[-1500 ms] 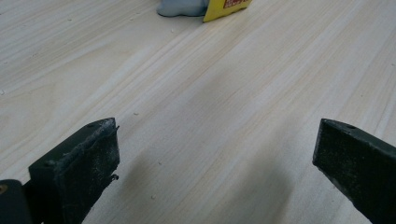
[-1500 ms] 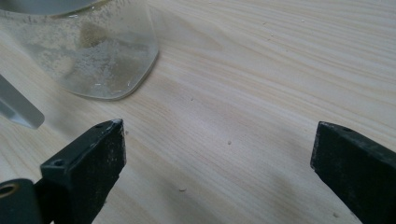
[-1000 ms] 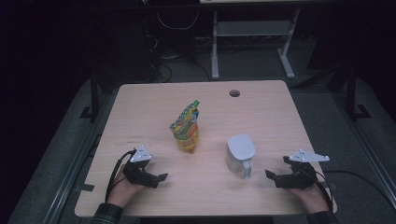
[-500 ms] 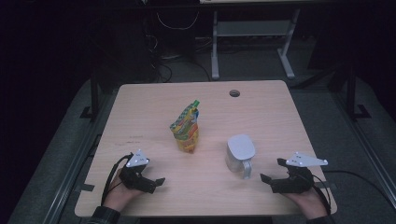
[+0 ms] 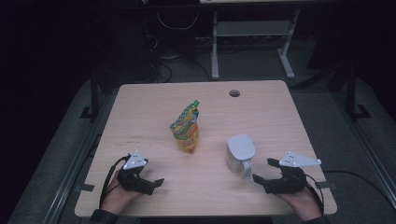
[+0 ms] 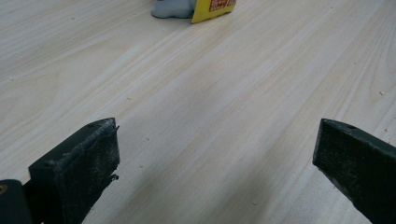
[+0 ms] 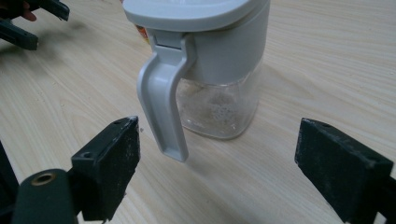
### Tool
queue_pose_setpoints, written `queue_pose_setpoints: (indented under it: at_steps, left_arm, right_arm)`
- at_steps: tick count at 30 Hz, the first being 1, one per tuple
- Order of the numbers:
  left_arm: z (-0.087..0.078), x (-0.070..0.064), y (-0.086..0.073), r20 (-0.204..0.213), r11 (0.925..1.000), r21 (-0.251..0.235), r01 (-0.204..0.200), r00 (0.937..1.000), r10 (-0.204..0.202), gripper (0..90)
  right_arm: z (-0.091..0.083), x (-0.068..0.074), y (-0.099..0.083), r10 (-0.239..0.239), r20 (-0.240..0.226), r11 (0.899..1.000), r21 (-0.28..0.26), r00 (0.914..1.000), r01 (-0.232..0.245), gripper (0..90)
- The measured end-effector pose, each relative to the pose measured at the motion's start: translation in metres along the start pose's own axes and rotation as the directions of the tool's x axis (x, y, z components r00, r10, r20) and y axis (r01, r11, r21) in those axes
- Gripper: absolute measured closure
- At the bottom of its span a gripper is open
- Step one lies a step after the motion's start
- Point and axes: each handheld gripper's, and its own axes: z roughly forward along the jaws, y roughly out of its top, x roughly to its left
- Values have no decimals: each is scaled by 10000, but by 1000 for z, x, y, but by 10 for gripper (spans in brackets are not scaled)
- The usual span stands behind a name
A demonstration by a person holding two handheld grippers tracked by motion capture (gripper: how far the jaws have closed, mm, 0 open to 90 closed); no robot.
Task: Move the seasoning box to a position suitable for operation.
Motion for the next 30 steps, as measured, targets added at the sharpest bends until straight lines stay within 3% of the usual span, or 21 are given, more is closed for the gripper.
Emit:
queue_pose_setpoints:
  at_steps: [14,24,30]
  left_arm:
    - [2,-4,1,85,10000,43,-59,9999,59,2]
    - [4,-6,1,110,9998,122,-151,9998,150,2]
    - [4,-6,1,133,9998,149,-154,9998,152,2]
  right_arm:
    - [7,15,10,181,-297,9997,141,9994,-177,343]
    - [21,31,16,133,-32,9993,364,9999,-131,460]
    - [27,35,18,-27,377,9986,532,9993,7,537]
